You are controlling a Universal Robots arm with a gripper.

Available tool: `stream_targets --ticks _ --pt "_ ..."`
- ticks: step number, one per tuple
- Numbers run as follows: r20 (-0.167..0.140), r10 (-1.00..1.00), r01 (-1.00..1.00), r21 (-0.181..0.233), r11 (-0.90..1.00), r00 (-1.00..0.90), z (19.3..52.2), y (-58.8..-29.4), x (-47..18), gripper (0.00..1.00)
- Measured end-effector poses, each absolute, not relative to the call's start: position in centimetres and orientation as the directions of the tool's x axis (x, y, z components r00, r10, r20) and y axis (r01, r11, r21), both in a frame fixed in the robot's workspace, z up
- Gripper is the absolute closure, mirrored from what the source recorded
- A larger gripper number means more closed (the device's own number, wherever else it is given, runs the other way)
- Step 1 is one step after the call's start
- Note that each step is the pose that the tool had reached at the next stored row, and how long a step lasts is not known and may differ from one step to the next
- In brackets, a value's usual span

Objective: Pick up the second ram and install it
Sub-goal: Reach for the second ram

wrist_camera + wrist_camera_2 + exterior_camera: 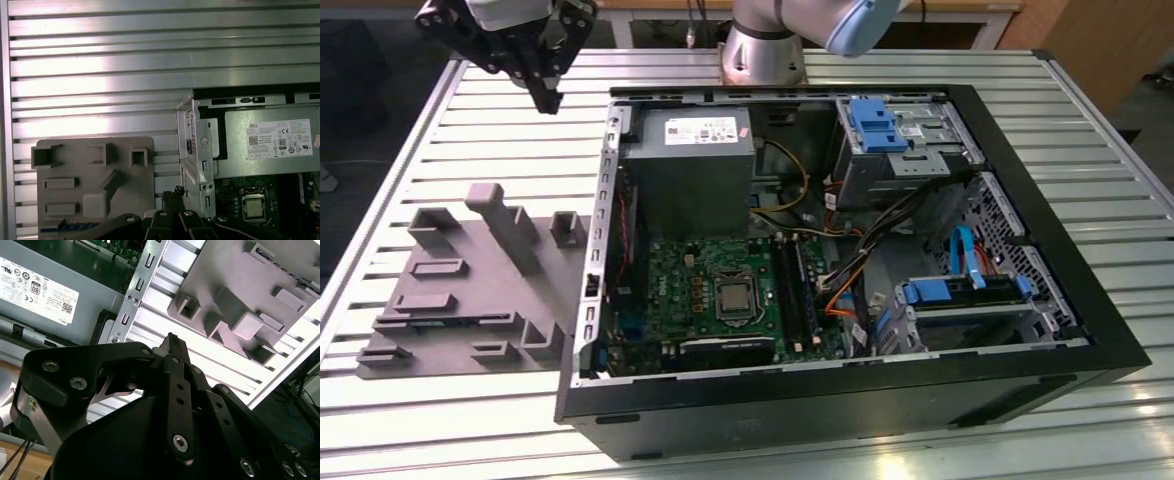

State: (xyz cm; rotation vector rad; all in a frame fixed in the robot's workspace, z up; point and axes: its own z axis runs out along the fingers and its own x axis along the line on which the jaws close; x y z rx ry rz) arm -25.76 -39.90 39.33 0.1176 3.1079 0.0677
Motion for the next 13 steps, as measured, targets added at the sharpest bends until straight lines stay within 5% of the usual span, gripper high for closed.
stream_targets --ticks 13 --pt "-0.03 0.076 0.075 0.045 0.996 -0.997 39.3 -39.9 -27.3 0.89"
